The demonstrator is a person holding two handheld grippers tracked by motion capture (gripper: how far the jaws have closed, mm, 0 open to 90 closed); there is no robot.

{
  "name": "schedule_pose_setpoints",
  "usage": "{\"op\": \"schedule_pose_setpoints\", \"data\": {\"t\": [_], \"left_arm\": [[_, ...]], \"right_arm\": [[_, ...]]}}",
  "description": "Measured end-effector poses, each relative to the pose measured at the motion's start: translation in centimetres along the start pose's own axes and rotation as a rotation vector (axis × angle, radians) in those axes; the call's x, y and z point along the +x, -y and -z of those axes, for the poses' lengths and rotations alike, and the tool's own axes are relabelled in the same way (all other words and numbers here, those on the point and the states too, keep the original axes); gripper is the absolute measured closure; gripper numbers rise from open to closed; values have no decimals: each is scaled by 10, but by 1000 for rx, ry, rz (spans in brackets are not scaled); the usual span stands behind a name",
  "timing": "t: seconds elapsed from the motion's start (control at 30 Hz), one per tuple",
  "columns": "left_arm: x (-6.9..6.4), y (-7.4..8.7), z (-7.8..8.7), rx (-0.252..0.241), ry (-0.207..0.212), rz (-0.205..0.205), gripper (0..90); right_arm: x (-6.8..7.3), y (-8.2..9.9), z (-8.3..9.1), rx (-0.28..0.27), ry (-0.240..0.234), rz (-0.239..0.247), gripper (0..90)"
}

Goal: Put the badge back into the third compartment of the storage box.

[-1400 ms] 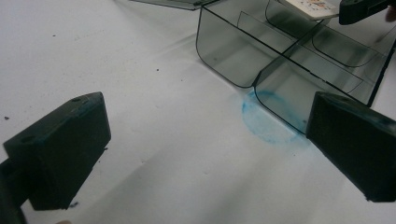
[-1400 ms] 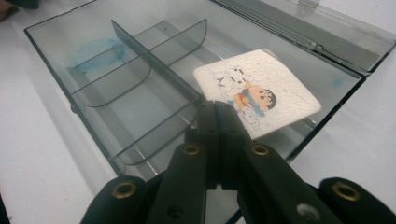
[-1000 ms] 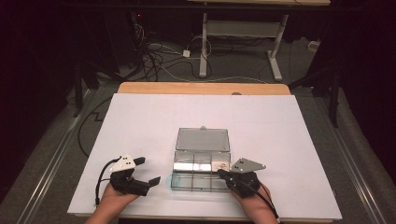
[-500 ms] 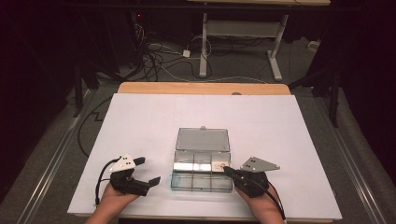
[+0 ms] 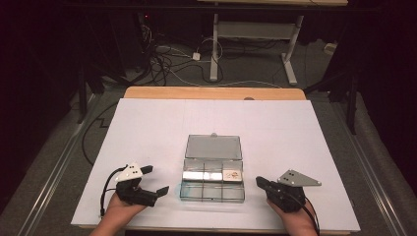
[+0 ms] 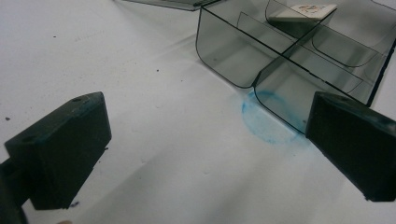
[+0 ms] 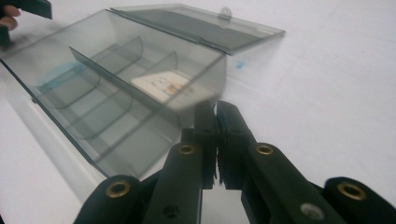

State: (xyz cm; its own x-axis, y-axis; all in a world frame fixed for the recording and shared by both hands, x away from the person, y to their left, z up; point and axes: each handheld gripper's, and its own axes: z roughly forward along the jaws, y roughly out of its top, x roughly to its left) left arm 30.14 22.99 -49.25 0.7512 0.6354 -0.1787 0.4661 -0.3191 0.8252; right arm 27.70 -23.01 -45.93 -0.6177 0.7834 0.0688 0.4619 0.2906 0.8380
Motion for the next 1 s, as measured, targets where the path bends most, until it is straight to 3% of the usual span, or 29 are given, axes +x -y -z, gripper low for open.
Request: {"op": "schedule_pose_setpoints", "data": {"t": [0.2,0.33,0.47,0.8,1.0], "left_arm": [[-1,0,0,1,-5,-5,0],[0,0,0,-1,-1,0,0],[0,1,2,-15,-4,2,0],[-1,0,0,0,0,-2,0],[0,-1,0,15,-12,12,0]], "right_arm": [[-13,15,8,4,37,-37,865],[-17,20,3,31,28,-48,757],[-13,20,-4,45,6,-19,577],[-18,13,-12,18,64,-40,27],[-19,9,-15,14,89,-76,1]]}}
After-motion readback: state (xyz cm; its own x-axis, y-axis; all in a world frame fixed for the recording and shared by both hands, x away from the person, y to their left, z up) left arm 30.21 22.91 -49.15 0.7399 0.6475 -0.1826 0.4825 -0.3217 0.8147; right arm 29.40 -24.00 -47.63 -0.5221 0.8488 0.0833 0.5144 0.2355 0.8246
